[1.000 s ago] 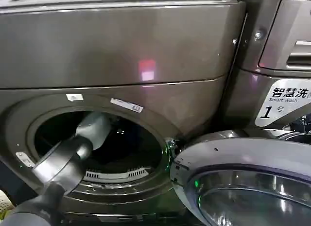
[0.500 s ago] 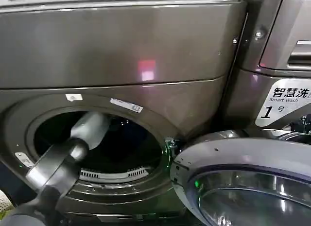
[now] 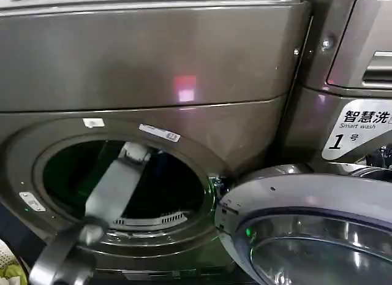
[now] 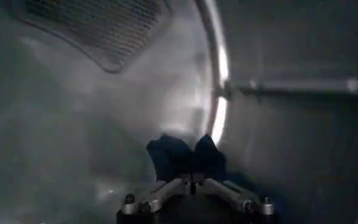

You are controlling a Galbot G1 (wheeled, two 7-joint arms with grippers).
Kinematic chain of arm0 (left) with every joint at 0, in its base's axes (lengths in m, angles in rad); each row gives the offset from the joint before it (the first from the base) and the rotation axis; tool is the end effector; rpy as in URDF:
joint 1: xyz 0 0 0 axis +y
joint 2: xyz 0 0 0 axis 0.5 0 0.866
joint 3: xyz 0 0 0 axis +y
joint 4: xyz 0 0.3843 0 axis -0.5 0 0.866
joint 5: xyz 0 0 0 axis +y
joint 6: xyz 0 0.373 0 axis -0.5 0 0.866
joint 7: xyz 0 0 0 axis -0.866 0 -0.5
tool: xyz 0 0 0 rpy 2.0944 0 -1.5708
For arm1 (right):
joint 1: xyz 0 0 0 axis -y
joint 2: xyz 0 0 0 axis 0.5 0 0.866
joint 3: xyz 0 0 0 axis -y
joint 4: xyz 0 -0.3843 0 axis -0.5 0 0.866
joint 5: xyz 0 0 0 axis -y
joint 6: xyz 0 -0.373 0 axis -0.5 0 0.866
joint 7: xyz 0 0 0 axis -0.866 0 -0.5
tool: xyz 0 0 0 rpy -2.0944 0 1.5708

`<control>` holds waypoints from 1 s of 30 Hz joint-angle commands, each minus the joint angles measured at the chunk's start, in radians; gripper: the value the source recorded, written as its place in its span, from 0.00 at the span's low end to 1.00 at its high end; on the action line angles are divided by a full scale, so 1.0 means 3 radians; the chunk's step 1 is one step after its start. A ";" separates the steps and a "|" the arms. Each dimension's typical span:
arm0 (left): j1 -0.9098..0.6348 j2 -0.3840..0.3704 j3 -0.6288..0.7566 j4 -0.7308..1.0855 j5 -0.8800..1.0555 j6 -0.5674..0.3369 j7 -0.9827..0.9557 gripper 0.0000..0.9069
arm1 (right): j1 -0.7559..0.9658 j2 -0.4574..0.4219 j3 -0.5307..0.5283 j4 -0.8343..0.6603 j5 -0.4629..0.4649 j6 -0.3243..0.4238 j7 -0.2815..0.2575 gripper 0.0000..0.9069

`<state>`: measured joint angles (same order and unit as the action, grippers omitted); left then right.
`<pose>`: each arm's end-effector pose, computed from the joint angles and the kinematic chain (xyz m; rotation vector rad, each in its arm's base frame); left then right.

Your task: Grasp the clothes from the dryer.

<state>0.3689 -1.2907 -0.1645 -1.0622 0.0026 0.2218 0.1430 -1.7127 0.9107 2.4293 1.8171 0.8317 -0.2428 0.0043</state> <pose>0.5986 0.0464 -0.2568 -0.3469 -2.9178 -0.6524 -0.1073 -0.4498 0.0559 1.4031 2.0992 -0.4365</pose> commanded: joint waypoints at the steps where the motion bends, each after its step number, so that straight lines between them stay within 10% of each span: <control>1: 0.0773 -0.0269 -0.0640 -0.0747 -0.0416 -0.0765 -0.1126 0.00 | 0.0002 0.0002 0.0002 0.0016 0.0004 0.0065 0.0019 1.00; 30: 0.1039 -0.0389 -0.0733 -0.1048 -0.0456 -0.0781 -0.1362 0.00 | -0.0118 -0.0009 0.0253 -0.0043 0.0020 0.0097 0.0027 1.00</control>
<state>0.6738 -1.4046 -0.3800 -1.3684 -0.1319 -0.0080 -0.2587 -1.7452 0.9115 2.4908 1.8135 0.8484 -0.2042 0.0007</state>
